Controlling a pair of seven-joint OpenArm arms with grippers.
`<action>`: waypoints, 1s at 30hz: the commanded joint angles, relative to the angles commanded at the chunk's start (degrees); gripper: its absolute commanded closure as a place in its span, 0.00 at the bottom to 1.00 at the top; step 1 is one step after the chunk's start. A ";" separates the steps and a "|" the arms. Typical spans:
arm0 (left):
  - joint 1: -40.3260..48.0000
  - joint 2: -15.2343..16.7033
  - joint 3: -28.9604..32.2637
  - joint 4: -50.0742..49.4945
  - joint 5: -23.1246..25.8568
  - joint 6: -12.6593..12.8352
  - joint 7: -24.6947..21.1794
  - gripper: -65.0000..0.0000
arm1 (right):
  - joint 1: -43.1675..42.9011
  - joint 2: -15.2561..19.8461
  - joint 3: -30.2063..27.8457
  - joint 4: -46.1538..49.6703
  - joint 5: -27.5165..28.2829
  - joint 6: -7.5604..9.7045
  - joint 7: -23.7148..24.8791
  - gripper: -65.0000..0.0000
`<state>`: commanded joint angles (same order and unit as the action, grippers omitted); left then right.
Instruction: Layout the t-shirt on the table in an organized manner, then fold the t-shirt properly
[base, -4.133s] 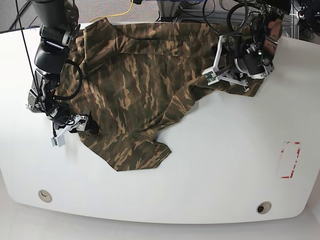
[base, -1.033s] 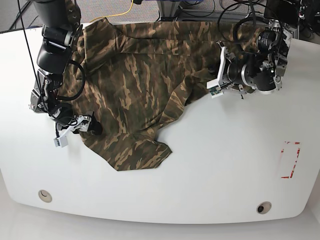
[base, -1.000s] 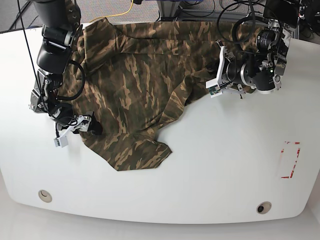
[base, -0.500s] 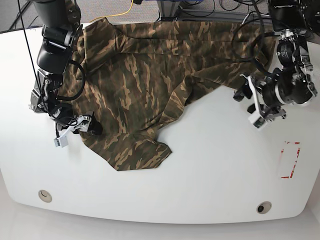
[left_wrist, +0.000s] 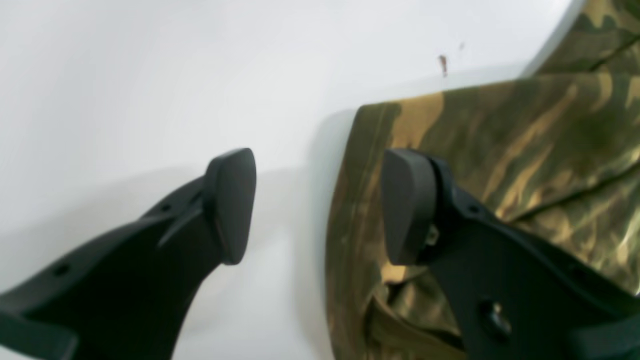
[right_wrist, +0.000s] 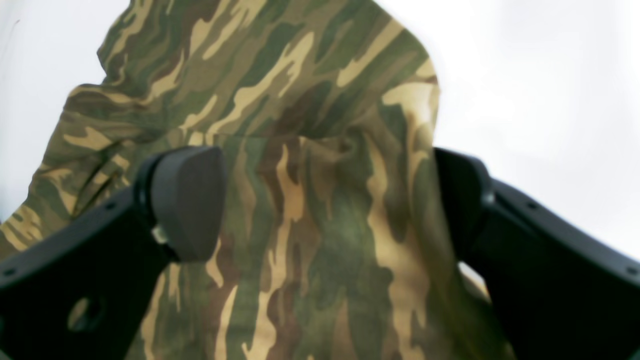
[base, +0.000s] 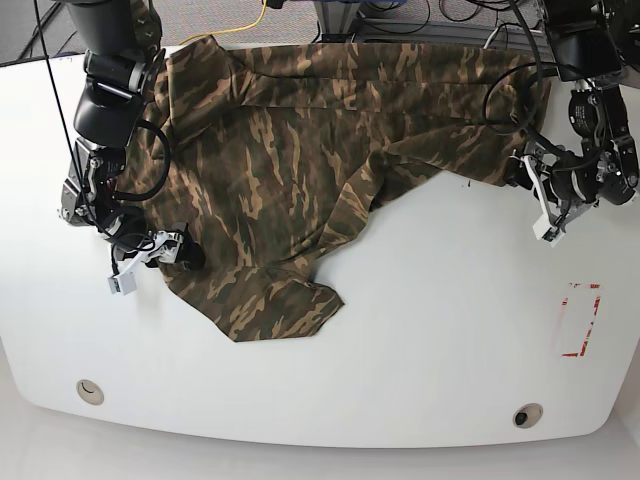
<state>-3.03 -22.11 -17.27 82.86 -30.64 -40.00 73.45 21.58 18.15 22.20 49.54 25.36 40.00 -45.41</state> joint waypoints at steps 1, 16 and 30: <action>0.00 0.00 0.00 -0.53 0.00 0.00 0.00 0.42 | 0.00 0.00 0.00 0.00 0.00 0.00 0.00 0.10; 0.09 0.79 9.23 -4.57 -10.20 0.00 0.18 0.56 | 0.00 0.00 0.00 0.00 0.00 0.00 0.00 0.10; 3.25 -0.26 10.81 7.30 -12.22 0.00 3.25 0.81 | 0.09 0.00 0.00 0.00 0.00 0.00 0.00 0.10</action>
<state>0.22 -22.37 -6.46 90.15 -42.86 -40.00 76.70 21.67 18.15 22.20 49.54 25.36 40.00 -45.41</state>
